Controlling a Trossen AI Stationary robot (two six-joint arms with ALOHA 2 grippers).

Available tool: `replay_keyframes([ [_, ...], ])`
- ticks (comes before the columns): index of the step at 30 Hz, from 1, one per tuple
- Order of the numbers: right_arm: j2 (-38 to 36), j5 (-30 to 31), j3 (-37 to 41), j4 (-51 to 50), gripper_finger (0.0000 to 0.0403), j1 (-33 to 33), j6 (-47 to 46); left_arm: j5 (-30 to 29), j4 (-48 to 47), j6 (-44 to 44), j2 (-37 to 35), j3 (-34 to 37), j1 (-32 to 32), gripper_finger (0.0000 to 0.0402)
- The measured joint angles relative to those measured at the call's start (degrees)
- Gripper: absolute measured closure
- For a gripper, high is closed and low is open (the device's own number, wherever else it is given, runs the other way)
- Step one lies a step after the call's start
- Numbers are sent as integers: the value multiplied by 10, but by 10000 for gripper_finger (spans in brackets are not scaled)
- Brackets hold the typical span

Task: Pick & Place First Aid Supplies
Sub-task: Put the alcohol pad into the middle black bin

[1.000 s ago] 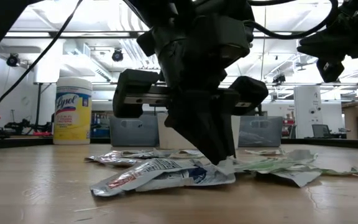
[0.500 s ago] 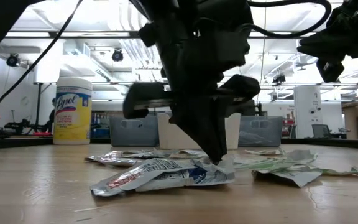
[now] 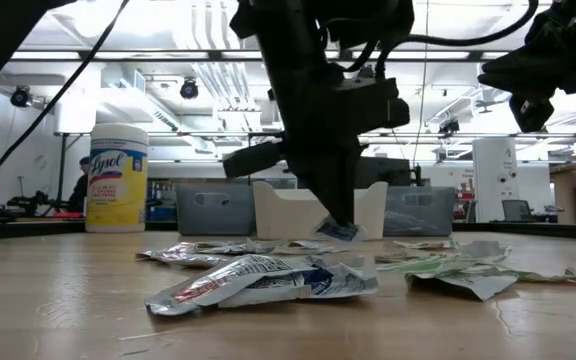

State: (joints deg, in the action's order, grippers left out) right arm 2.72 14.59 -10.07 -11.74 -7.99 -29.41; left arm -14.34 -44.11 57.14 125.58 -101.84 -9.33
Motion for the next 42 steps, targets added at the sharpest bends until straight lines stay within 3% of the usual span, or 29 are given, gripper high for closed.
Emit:
replay_keyframes([
  [11, 0, 0, 0, 0, 339, 0, 0, 1, -73, -89, -1, -122, 32, 401],
  [22, 0, 0, 0, 0, 339, 0, 0, 1, -57, -291, -3, -251, 130, 401],
  [32, 0, 0, 0, 0, 339, 0, 0, -41, 6, -376, -3, -254, 248, 401],
  [42, 0, 0, 0, 0, 339, 0, 0, -24, 7, -396, -1, -239, 359, 401],
])
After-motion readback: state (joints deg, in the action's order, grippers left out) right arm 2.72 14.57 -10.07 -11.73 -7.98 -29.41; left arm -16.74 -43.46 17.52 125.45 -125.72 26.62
